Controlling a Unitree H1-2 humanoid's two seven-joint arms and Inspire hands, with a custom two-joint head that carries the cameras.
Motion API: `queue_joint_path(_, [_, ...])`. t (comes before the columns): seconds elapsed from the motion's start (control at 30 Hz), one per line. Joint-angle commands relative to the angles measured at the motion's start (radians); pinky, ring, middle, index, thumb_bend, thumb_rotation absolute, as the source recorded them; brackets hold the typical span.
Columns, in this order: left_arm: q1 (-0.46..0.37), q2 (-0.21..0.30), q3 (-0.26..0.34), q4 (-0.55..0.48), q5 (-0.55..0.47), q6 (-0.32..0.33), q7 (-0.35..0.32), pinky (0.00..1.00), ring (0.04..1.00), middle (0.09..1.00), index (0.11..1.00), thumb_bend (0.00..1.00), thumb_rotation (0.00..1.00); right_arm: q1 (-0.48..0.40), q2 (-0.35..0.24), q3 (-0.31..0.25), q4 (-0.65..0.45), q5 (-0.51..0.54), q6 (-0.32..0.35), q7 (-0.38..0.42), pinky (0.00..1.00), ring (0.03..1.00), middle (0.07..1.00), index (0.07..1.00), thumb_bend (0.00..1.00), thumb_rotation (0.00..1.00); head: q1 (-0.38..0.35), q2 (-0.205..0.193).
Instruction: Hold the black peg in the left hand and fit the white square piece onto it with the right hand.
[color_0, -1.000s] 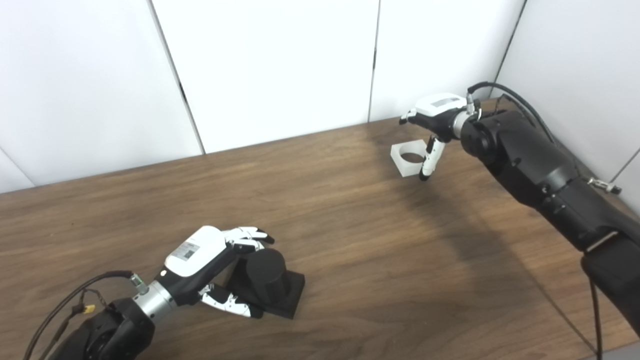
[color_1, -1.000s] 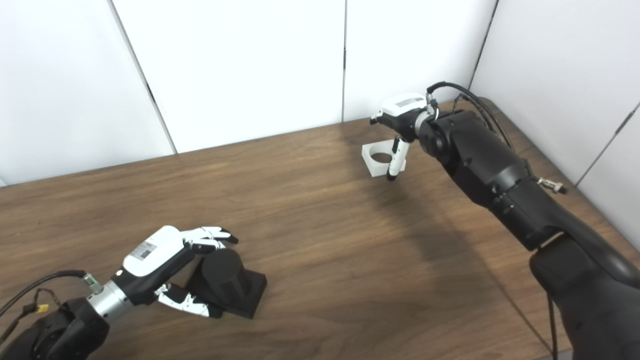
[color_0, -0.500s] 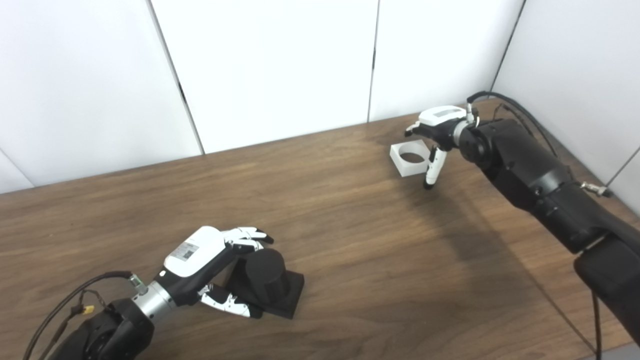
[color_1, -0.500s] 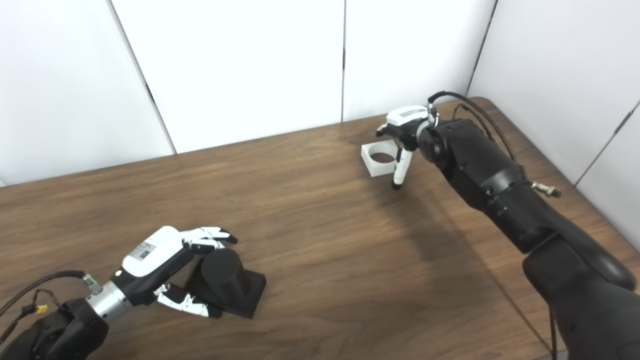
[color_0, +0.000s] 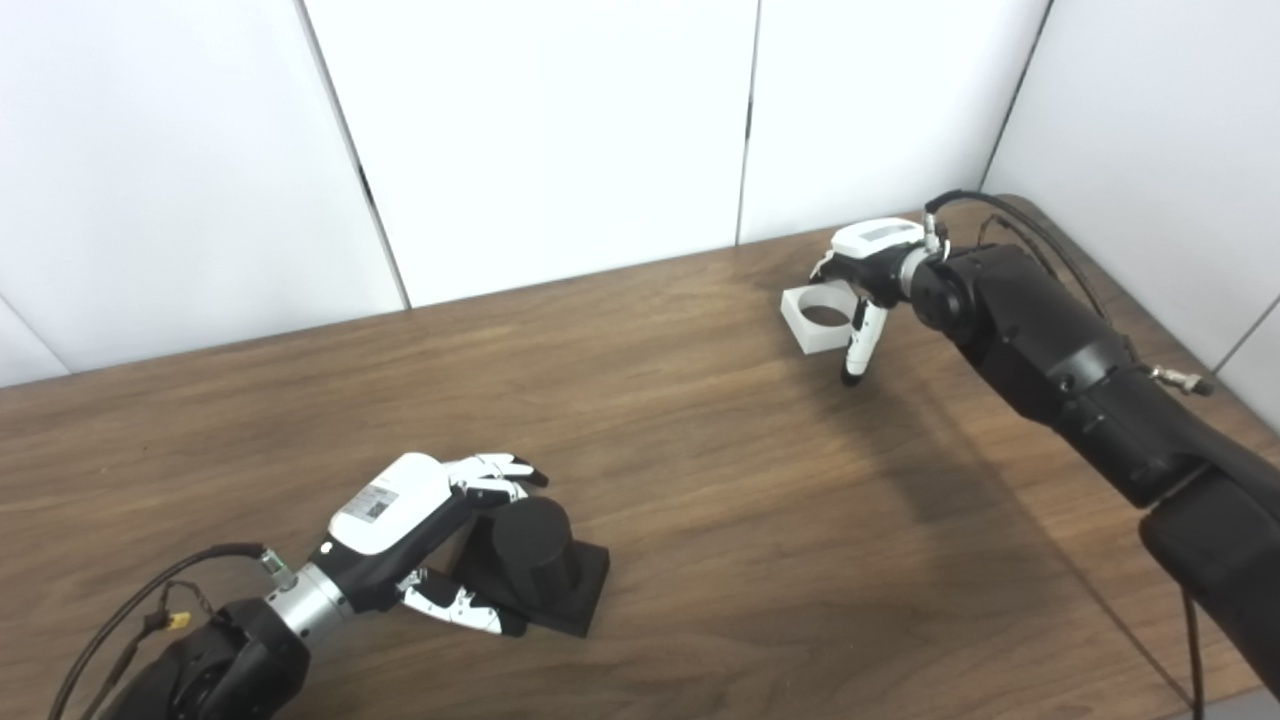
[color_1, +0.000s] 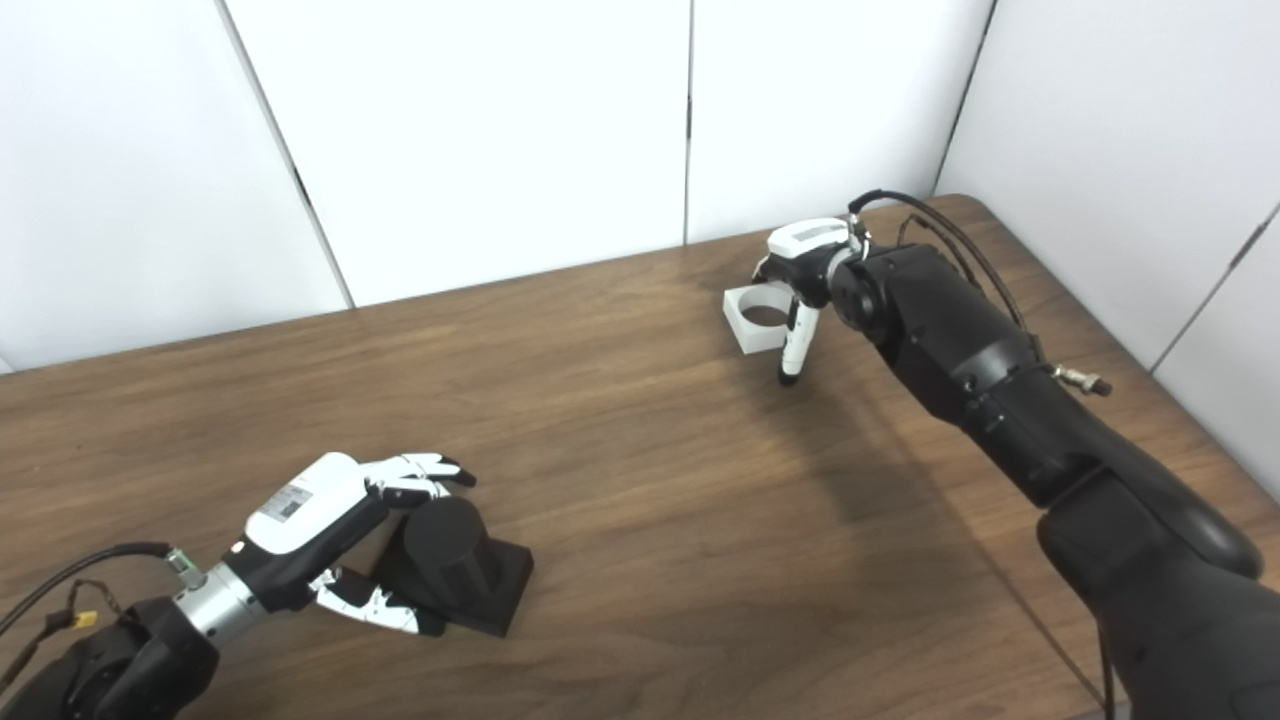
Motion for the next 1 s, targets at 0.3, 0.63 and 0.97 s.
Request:
queue_joint_path(0.3, [0.037,0.028,-0.014,0.030,0.065,0.011,-0.062,0.73,0.866,0.829,0.487,0.52,0.06,-0.025,-0.005,0.007,0.038,0.018,-0.038,-0.084,0.79,0.906,0.915,0.688,0.86,0.24,0.002,0.009])
queue_joint_path(0.63, [0.036,0.031,-0.015,0.032,0.064,0.011,-0.063,0.73,0.869,0.829,0.487,0.52,0.06,-0.018,-0.010,0.005,0.043,0.028,-0.072,-0.140,0.70,0.861,0.862,0.548,0.67,0.14,0.001,0.011])
queue_joint_path(0.97, [0.037,0.028,-0.009,0.027,0.064,0.011,-0.068,0.72,0.868,0.830,0.487,0.52,0.06,-0.014,-0.018,0.004,0.048,0.035,-0.094,-0.153,0.69,0.840,0.838,0.491,0.52,0.14,0.005,0.018])
